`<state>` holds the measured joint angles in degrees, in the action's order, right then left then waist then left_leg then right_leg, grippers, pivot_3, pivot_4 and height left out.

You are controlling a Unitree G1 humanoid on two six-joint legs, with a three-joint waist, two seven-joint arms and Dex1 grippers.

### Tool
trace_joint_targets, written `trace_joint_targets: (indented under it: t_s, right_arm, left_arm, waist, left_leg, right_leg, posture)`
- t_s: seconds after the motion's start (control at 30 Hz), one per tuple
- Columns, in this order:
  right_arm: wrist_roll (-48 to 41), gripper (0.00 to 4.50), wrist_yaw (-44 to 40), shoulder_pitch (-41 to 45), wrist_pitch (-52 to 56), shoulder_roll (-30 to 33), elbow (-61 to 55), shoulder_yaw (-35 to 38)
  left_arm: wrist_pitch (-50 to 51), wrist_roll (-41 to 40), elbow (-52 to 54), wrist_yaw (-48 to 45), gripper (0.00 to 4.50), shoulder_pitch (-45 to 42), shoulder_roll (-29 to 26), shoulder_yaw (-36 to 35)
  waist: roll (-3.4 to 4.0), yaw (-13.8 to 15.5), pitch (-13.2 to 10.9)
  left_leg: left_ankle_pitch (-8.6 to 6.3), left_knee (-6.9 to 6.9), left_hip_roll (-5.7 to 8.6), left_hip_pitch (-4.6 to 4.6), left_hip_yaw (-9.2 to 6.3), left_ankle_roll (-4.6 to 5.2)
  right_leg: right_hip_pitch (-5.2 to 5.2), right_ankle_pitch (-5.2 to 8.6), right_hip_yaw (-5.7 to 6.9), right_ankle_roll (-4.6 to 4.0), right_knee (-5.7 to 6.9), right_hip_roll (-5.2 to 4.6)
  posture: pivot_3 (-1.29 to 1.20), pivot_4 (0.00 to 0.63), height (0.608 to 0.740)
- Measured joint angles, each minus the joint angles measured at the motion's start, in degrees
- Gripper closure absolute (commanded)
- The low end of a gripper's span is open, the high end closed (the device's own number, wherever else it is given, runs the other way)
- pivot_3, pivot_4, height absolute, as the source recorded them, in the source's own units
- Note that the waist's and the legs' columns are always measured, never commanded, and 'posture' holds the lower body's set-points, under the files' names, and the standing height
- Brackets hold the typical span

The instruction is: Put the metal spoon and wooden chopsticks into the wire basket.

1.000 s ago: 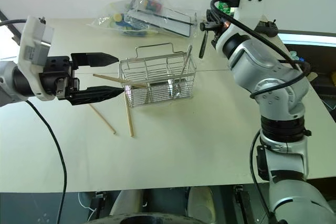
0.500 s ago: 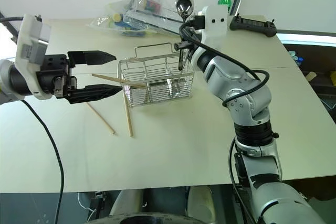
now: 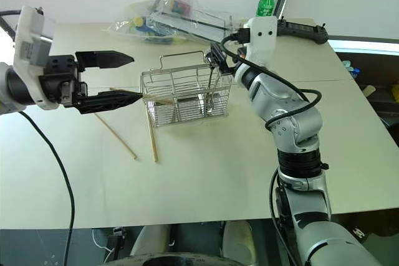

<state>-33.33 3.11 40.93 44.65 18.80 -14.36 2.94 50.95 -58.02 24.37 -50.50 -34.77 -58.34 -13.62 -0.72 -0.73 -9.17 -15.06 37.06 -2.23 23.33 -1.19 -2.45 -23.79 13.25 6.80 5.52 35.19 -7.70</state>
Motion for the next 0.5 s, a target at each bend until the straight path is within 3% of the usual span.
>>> trace_joint_targets:
  t_s: [0.07, 0.2, 0.33, 0.5]
  right_arm:
    - [0.5, 0.05, -1.1, 0.2, 0.5, 1.4, 0.0, 0.7]
    - [-1.7, 0.05, -9.6, 4.7, 3.0, 11.4, 0.2, 4.9]
    - [-5.3, 0.05, -25.7, 7.1, 3.8, 26.3, 0.1, 8.9]
    - [-10.5, 0.05, -49.1, -1.1, 4.0, 40.6, -2.7, 9.3]
  left_arm:
    - [-0.1, 0.3, -0.7, -0.2, 0.00, -0.6, 0.2, 0.7]
    - [0.0, 1.0, -2.1, 2.0, 0.00, -1.7, 1.2, 0.8]
    - [1.9, 1.1, -6.1, 8.4, 0.00, -4.3, 1.8, -1.3]
    - [9.1, 0.6, -13.2, 19.7, 0.00, -10.7, 3.0, -3.5]
  waist:
    - [0.02, 0.0, 0.0]
    - [0.08, 0.2, -0.1]
    - [-0.07, 0.2, 0.0]
    - [-0.12, 0.0, -0.1]
  left_leg:
    - [0.00, 0.00, 0.00, 0.00, 0.00, 0.00]
    - [0.00, 0.02, 0.06, 0.02, -0.01, 0.00]
    - [-0.01, -0.08, 0.05, -0.09, -0.03, 0.02]
    - [-0.02, -0.06, 0.03, -0.27, -0.02, 0.01]
  right_leg:
    - [0.00, 0.00, 0.00, 0.00, 0.00, 0.00]
    - [0.05, 0.00, -0.06, 0.01, -0.04, -0.01]
    - [0.17, 0.02, -0.04, 0.03, -0.11, 0.01]
    - [0.34, 0.08, -0.07, 0.13, -0.10, 0.00]
  posture:
    - [0.00, 0.150, 0.675]
    - [0.00, 0.150, 0.675]
    - [0.00, 0.150, 0.675]
    - [0.00, 0.150, 0.675]
